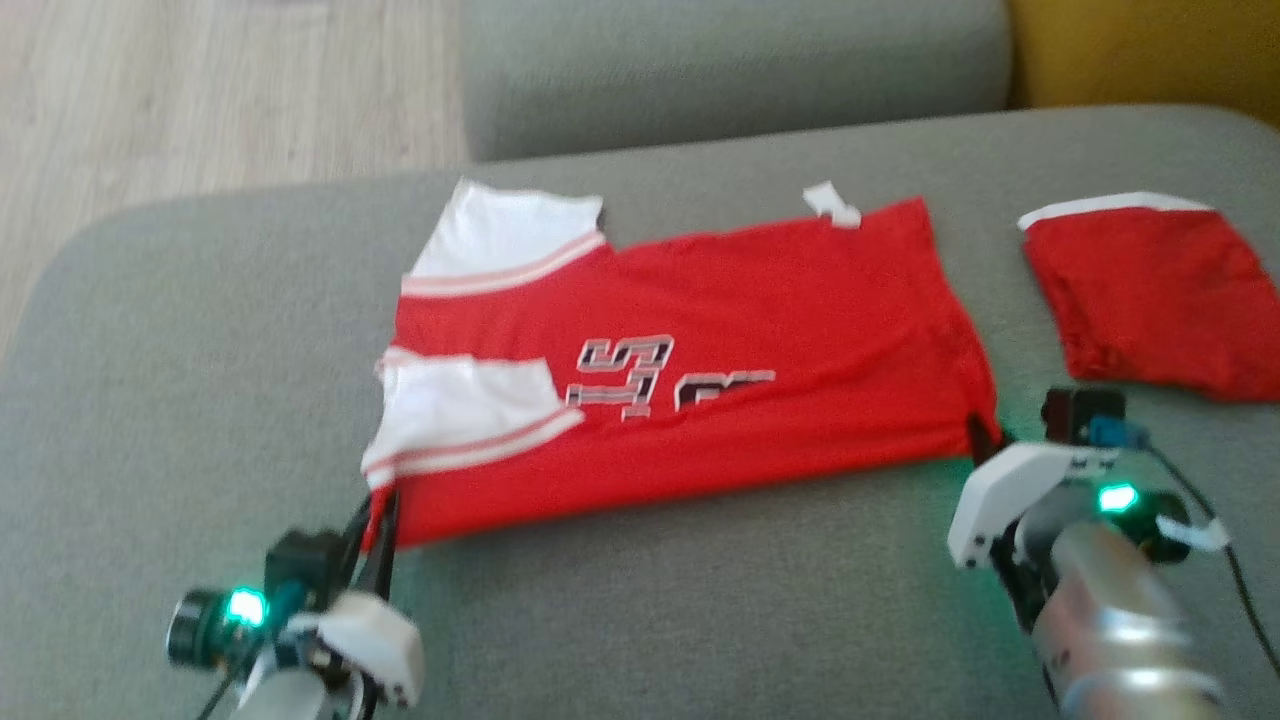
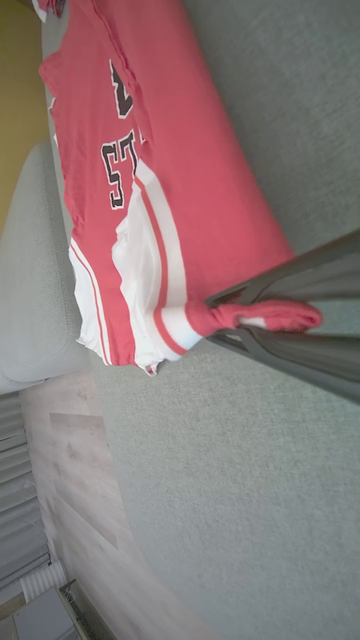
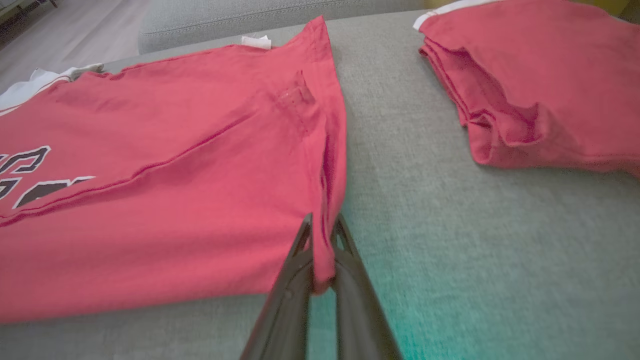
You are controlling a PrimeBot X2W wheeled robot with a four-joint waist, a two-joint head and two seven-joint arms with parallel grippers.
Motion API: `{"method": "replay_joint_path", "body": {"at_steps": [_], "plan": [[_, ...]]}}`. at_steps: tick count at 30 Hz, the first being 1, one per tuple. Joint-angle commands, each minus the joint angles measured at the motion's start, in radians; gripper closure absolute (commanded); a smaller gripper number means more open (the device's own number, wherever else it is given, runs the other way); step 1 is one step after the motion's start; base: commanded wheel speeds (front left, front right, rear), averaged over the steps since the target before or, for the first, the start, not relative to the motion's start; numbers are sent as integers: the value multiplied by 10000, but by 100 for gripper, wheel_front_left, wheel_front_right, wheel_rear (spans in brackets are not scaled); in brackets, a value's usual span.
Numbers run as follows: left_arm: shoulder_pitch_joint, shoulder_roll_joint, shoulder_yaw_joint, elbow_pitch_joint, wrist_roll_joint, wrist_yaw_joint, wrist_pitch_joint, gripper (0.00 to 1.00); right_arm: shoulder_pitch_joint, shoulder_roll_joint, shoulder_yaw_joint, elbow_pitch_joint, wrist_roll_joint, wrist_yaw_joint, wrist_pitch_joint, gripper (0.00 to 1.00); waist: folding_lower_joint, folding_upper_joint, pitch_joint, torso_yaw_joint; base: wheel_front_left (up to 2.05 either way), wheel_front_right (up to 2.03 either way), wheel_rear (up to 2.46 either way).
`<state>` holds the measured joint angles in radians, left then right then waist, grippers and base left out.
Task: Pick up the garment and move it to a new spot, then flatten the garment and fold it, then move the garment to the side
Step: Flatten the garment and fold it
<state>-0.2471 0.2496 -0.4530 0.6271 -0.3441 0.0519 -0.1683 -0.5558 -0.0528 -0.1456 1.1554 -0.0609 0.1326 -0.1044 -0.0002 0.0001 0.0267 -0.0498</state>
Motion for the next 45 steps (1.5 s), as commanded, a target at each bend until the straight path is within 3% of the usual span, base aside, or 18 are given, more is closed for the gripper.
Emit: {"method": "replay_joint_path", "body": {"at_steps": [1, 4, 8, 25, 26, 27, 28, 29, 30, 31, 39, 45], "plan": [[-226, 442, 386, -317, -76, 24, -27, 100, -168, 26, 312, -309, 125, -19, 7, 100, 2, -1, -304, -218, 0, 0, 0], [244, 588, 497, -725, -249, 126, 76, 100, 187, 26, 740, -584, 331, -19, 366, 100, 2, -1, -431, -323, 0, 0, 0], [767, 779, 392, -1409, -276, 194, 439, 100, 814, 26, 580, -1420, 213, -19, 943, 100, 2, -1, -549, -320, 0, 0, 0], [1183, 1016, -18, -2488, -344, 226, 1385, 100, 3832, 26, 723, -6578, 1111, -19, 3276, 100, 2, -1, -419, -211, 0, 0, 0], [1182, 1005, -44, -2490, -367, 205, 1434, 100, 3930, 26, 671, -6831, 1095, -19, 3278, 33, 2, -1, -394, -213, 0, 0, 0], [1175, 1001, -61, -2495, -377, 204, 1464, 100, 4017, 26, 611, -7046, 1147, -19, 3288, 0, 2, -1, -370, -216, 0, 0, 0], [1159, 1001, -67, -2506, -371, 224, 1464, 71, 4075, 26, 600, -7262, 1212, -19, 3261, 0, 2, -1, -340, -221, 0, 0, 0], [1159, 1001, -67, -2506, -371, 224, 1464, 71, 4075, 26, 600, -7262, 1212, -19, 3261, 0, 2, -1, -340, -221, 0, 0, 0], [1132, 997, -55, -2524, -359, 266, 1421, 32, 4109, 26, 595, -7497, 1245, -19, 3157, 0, 2, -1, -307, -229, 0, 0, 0], [1089, 983, -20, -2551, -348, 333, 1347, 0, 4127, 26, 610, -7747, 1239, -19, 2989, 0, 2, -1, -274, -239, 0, 0, 0], [312, 472, 470, -2966, -307, 839, -330, 0, 4027, 26, 1123, -9332, 1339, -19, 616, 0, 2, -1, 187, -313, 0, 0, 0], [-764, 67, 1027, -3585, -294, 521, -914, 0, 3791, 26, 1437, -9297, 1976, -19, -771, 0, 2, -1, 930, -648, 0, 0, 0]]}}
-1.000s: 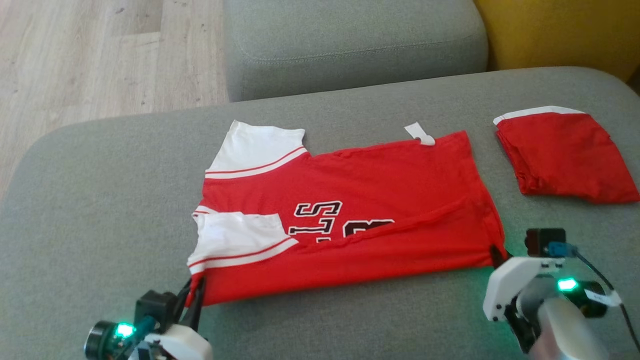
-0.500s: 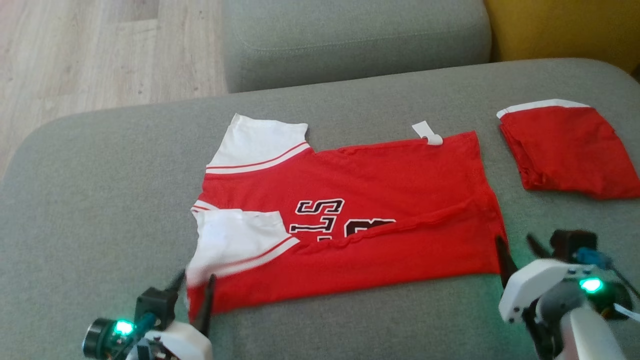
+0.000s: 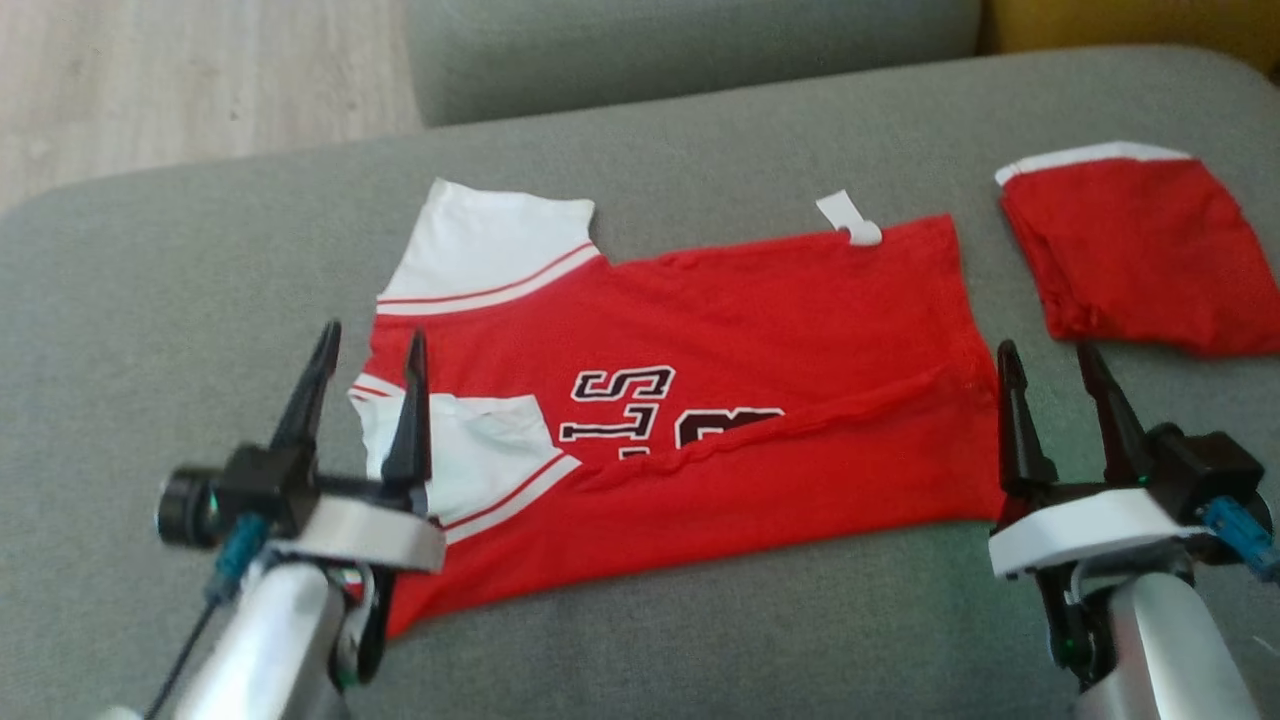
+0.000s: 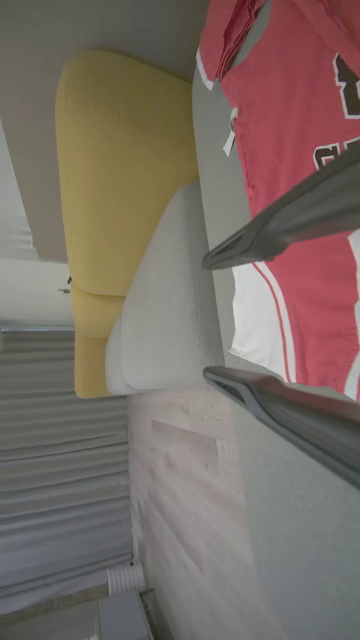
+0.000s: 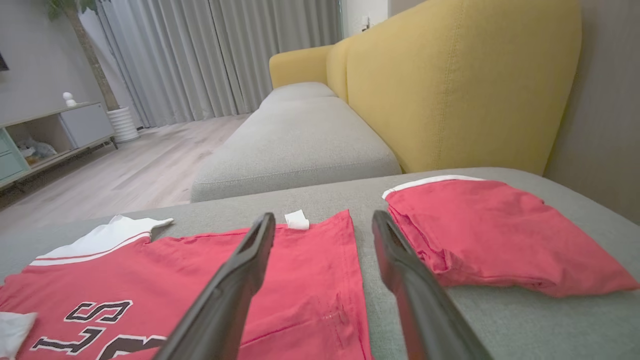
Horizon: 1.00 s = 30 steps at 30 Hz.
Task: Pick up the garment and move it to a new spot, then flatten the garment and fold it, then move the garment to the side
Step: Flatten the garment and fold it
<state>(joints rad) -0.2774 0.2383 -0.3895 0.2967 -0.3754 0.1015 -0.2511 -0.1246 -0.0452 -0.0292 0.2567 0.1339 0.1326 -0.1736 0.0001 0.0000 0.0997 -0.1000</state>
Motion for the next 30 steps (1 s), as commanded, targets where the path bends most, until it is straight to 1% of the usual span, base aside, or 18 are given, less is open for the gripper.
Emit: {"method": "replay_joint_path", "body": {"at_steps": [1, 4, 6, 8, 9, 12, 16, 21, 25, 27, 30], "plan": [[-698, 262, 376, -239, 118, -83, -90, 0, -584, -51, 332, -274, 83, -19, -173, 0, -1, 0, 351, -226, 0, 0, 0], [-1680, 632, 294, -14, 408, -473, -7, 0, -840, -51, 598, -208, 245, -19, -399, 0, -1, 0, 875, -525, 0, 0, 0], [-2453, 948, 139, 302, 588, -859, 330, 0, -1010, -51, 697, -169, 420, -19, -516, 0, -1, 0, 1193, -726, 0, 0, 0], [-3282, 1318, -106, 719, 737, -1447, 857, 0, -1176, -51, 774, -126, 572, -19, -613, 0, -1, 0, 1545, -946, 0, 0, 0], [-3701, 1475, -176, 968, 754, -1666, 1105, 0, -1254, -51, 816, -98, 634, -19, -655, 0, -1, 0, 1711, -1053, 0, 0, 0], [-4852, 1947, -511, 1889, 701, -2120, 2062, 0, -1499, -51, 995, -51, 811, -19, -762, 0, -1, 0, 2223, -1363, 0, 0, 0], [-6111, 2515, -1117, 2947, 366, -2304, 3102, 0, -1777, -51, 1305, -29, 1034, -19, -844, 0, -1, 0, 2790, -1734, 0, 0, 0], [-7126, 3194, -2457, 3560, -1022, -2318, 4273, 0, -2002, -51, 1526, -154, 1259, -19, -875, 0, -1, 0, 3355, -2044, 0, 0, 0], [-7638, 3730, -3249, 3767, -2046, -2319, 4805, 0, -2046, -51, 1601, -327, 1346, -19, -878, 0, -1, 0, 3664, -2235, 0, 0, 0], [-7899, 3962, -3480, 3967, -2264, -2320, 4840, 0, -2046, -51, 1620, -417, 1385, -19, -879, 0, -1, 0, 3796, -2300, 0, 0, 0], [-8091, 4077, -3670, 4230, -2406, -2320, 4871, 0, -2037, -51, 1650, -478, 1423, -19, -879, 0, -1, 0, 3887, -2360, 0, 0, 0]]}}
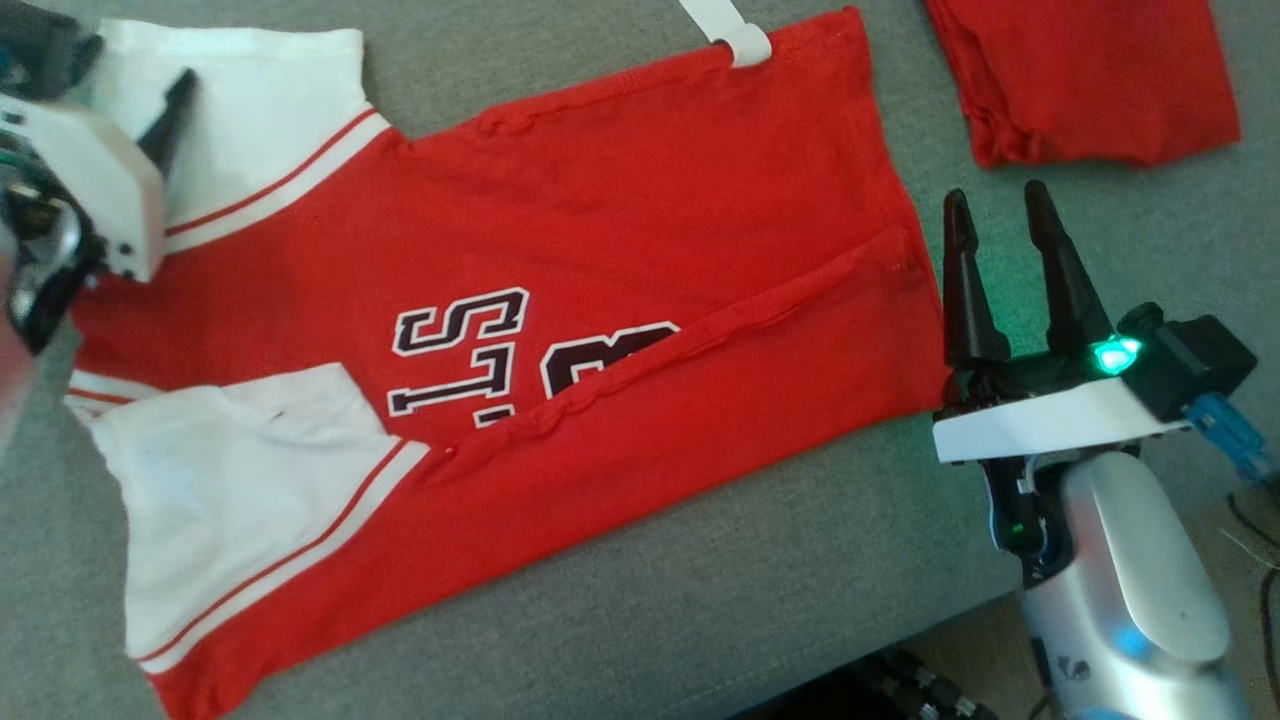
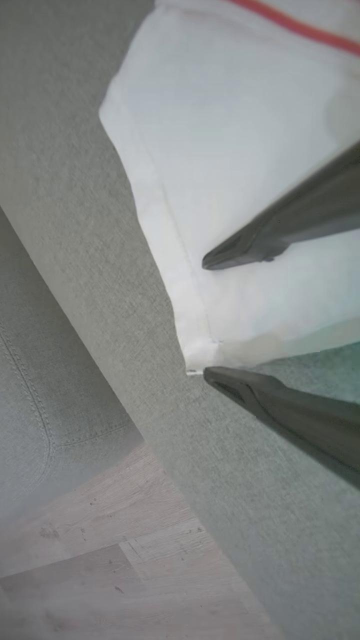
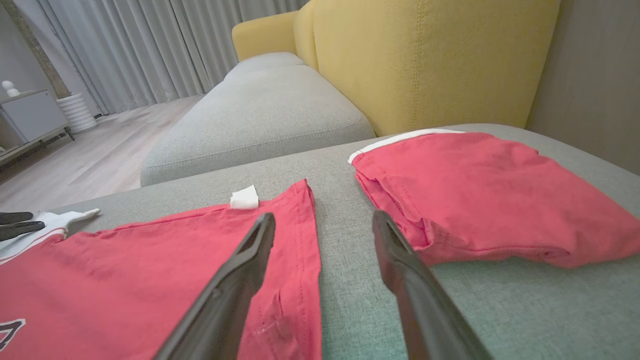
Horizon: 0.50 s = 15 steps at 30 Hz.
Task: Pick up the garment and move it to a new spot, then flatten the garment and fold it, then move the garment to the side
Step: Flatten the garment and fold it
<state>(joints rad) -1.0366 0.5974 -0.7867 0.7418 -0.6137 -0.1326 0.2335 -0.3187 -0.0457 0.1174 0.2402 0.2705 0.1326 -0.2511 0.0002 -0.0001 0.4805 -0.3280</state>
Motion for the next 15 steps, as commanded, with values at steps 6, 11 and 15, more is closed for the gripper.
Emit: {"method": "replay_joint_path", "body": {"at_steps": [6, 11, 15], "plan": [[-948, 526, -41, 713, -210, 20, 101, 0, -74, -45, 272, -386, 100, -19, -105, 0, -2, 1, 211, -207, 0, 0, 0], [-1253, 411, -208, 1412, -199, 20, 140, 0, -72, -45, 279, -416, 99, -19, -106, 0, -2, 1, 275, -239, 0, 0, 0], [-974, 136, -686, 1449, -984, 20, 1251, 0, -56, -45, 272, -392, 82, -19, -106, 0, -2, 1, 247, -221, 0, 0, 0]]}}
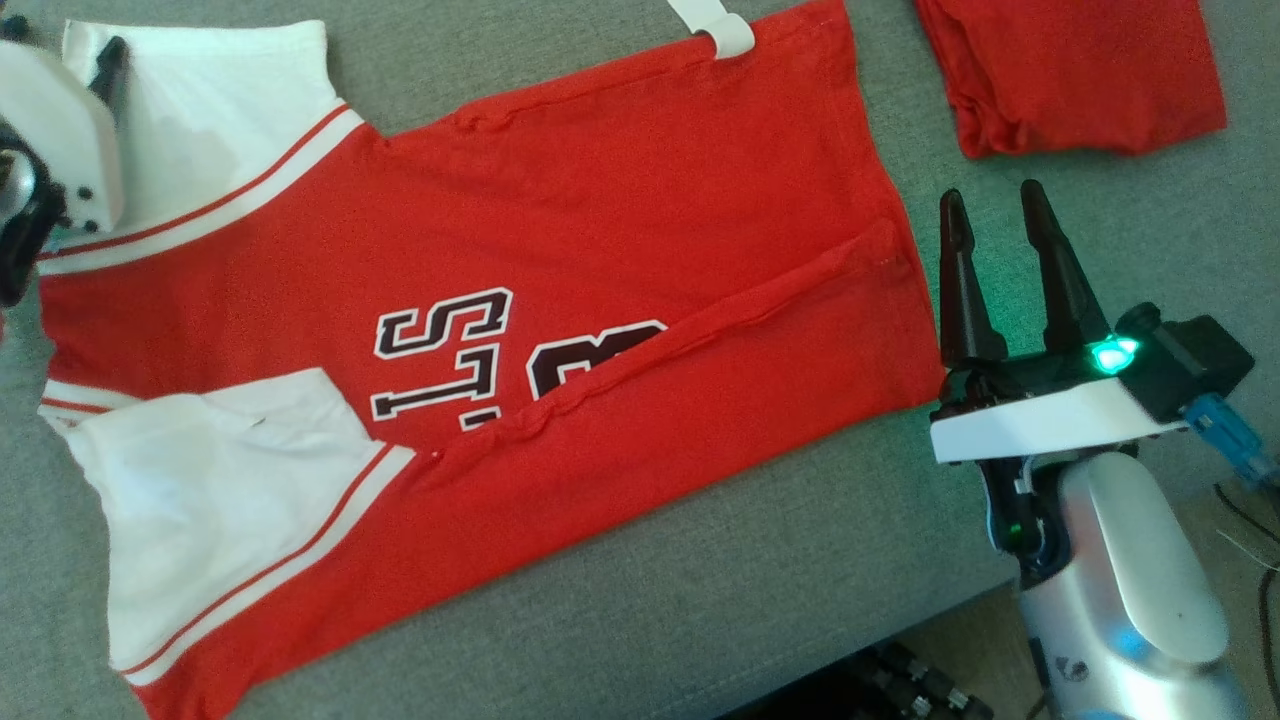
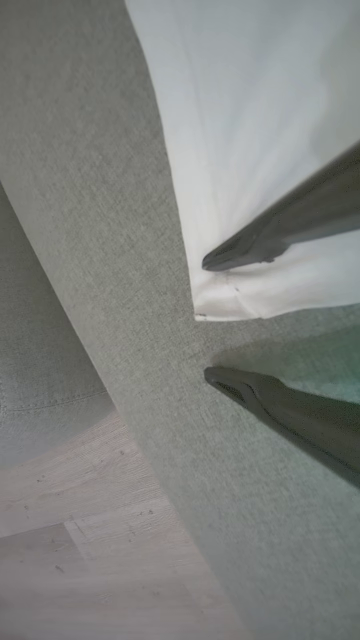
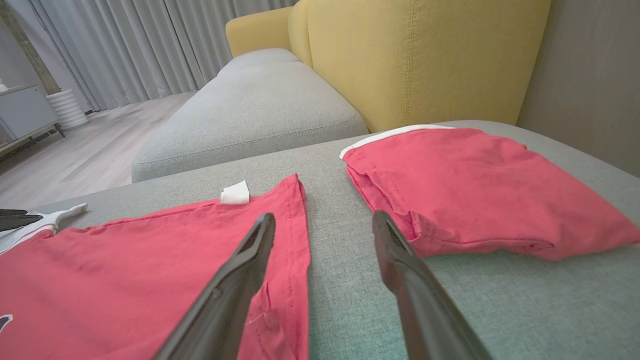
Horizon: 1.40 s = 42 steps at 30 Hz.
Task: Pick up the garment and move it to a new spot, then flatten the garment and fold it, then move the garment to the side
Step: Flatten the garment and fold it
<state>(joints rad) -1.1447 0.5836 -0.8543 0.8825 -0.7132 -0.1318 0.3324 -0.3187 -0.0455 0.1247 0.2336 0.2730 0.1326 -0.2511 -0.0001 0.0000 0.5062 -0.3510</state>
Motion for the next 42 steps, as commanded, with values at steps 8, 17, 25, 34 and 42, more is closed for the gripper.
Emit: {"method": "replay_joint_path", "body": {"at_steps": [8, 17, 25, 34, 42], "plan": [[29, 686, -815, -919, -932, 12, 440, 100, -137, -47, 30, -160, -195, -19, -106, 0, 1, 0, -273, 288, 0, 0, 0], [112, 529, -1199, -1429, -763, 12, -1709, 100, -637, -47, -681, 588, -1213, -19, -5, 0, 1, 0, -1216, 951, 0, 0, 0], [573, 665, -1171, -2770, -389, 311, -3461, 100, -792, -47, -1484, 493, -1969, -19, 499, 0, 1, 0, -1838, 1576, 0, 0, 0], [1592, 1037, -1310, -4907, -261, 1069, -3834, 100, -1136, -47, -2244, 258, -2552, -19, 1610, 0, 1, 0, -2186, 2270, 0, 0, 0], [2323, 1244, -1539, -6770, -112, 1811, -3729, 100, -2431, -420, -2432, 1153, -3217, -19, 3708, 0, 1, 0, -2104, 2788, 0, 0, 0]]}}
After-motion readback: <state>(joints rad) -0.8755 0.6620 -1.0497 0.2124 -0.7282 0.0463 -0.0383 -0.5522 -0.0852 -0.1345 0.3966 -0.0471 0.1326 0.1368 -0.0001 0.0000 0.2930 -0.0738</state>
